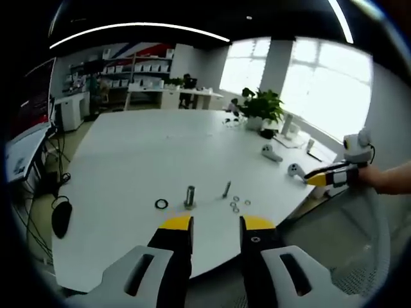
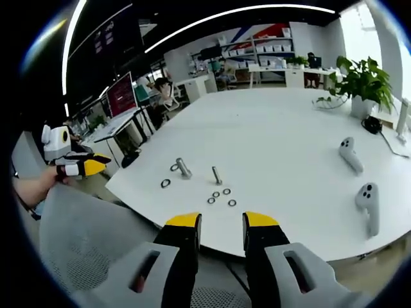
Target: Place the washer onto the threaded stud by aligning its center hole with the stud, sliding it down to the base, and recovering from edge contact or off-axis alignment until the washer reaches the visible bottom stop.
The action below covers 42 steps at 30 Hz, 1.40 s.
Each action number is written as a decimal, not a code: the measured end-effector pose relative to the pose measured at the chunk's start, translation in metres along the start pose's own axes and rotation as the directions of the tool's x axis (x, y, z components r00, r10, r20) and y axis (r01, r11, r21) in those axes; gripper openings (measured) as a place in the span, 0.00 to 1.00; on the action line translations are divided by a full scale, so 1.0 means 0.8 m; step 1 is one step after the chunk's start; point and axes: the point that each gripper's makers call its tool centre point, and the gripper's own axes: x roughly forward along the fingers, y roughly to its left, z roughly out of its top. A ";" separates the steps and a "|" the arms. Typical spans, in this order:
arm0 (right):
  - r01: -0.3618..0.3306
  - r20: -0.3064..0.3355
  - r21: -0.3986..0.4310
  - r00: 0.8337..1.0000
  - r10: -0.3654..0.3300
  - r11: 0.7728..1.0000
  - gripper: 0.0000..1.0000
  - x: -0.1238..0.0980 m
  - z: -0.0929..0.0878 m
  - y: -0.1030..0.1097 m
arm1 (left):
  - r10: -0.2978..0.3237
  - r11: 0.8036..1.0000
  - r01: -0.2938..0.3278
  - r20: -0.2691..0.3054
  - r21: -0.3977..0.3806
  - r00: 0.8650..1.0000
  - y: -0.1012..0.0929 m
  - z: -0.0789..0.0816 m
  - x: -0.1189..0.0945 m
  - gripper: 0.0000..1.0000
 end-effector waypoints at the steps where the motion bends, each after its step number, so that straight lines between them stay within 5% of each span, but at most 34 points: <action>1: -0.001 0.001 -0.004 1.000 0.001 1.000 0.28 0.000 0.000 0.000 | 0.002 1.000 -0.002 -0.002 0.000 1.000 0.000 -0.001 0.000 0.26; 27: -0.030 -0.012 0.025 0.999 0.030 0.999 0.28 0.003 -0.003 0.006 | 0.025 0.999 -0.024 0.023 -0.029 0.999 0.009 0.006 0.001 0.30; 42: -0.022 -0.003 0.036 1.000 0.022 0.999 0.28 0.002 0.001 0.004 | 0.055 0.998 -0.054 0.020 -0.045 0.998 0.018 0.006 -0.001 0.24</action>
